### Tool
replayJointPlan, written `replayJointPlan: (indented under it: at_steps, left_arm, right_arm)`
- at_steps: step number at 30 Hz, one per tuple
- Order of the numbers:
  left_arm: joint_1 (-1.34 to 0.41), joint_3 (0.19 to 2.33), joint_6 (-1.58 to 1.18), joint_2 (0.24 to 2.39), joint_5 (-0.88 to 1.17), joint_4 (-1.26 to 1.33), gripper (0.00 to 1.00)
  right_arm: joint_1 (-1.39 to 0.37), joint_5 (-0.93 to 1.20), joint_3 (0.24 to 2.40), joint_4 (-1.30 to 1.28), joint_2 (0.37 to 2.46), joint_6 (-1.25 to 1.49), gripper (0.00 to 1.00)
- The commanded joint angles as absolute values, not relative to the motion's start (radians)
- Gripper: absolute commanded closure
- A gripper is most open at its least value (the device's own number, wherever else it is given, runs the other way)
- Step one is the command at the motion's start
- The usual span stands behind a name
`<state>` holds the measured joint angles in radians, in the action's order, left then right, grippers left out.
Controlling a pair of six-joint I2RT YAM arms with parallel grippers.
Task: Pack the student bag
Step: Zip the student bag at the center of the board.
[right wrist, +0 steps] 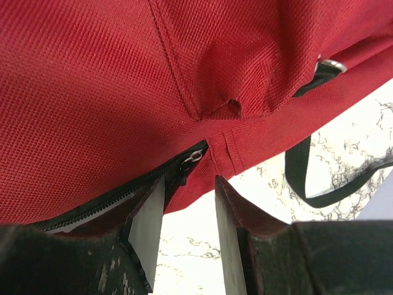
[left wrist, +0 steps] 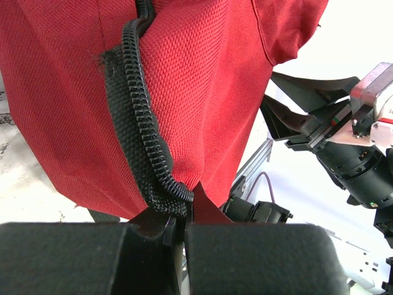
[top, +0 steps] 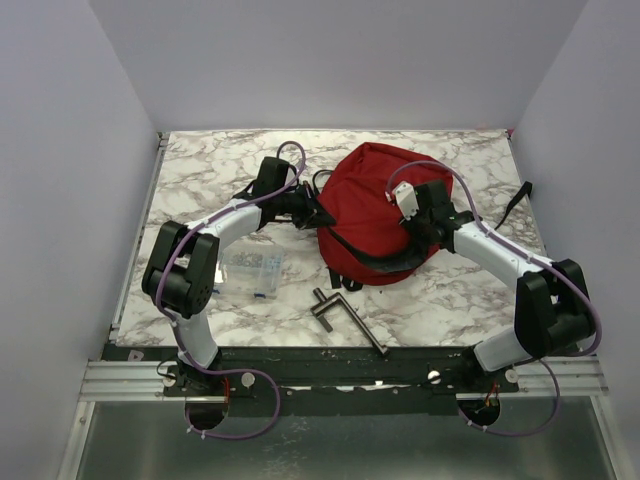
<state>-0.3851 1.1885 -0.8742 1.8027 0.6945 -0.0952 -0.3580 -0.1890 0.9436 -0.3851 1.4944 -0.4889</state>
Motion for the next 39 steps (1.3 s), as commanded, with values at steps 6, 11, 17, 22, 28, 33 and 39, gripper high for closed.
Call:
replayJointPlan:
  at_steps: [6,11,17,22,28,33,39]
  left_arm:
    - [-0.376,1.219,-0.863,1.817,0.723,-0.095,1.00]
    - [-0.376,1.218,-0.863,1.816,0.721,-0.095,1.00]
    - [-0.376,1.216,-0.862,1.816,0.722,-0.095,1.00]
    - [-0.376,1.218,-0.863,1.819,0.721,-0.094,1.00]
    - [-0.376,1.217,-0.862,1.821,0.720,-0.094,1.00]
    - [-0.376,1.213,-0.851,1.820,0.726,-0.094,1.00]
    - [-0.376,1.201,-0.837,1.802,0.706,-0.094,1.00]
  right_arm:
    - [-0.357,-0.147,0.954,-0.290,1.532,-0.565,0.61]
    - [-0.357,-0.146,0.980,-0.315,1.562,-0.584,0.63]
    - [-0.359,-0.163,0.999,-0.330,1.589,-0.586,0.67]
    - [-0.379,-0.176,0.995,-0.314,1.592,-0.596,0.82]
    - [-0.391,-0.186,1.019,-0.383,1.596,-0.547,1.00]
    - [-0.396,-0.093,1.022,-0.519,1.530,-0.378,0.99]
    - [-0.403,0.124,0.930,-0.561,1.351,-0.113,0.99]
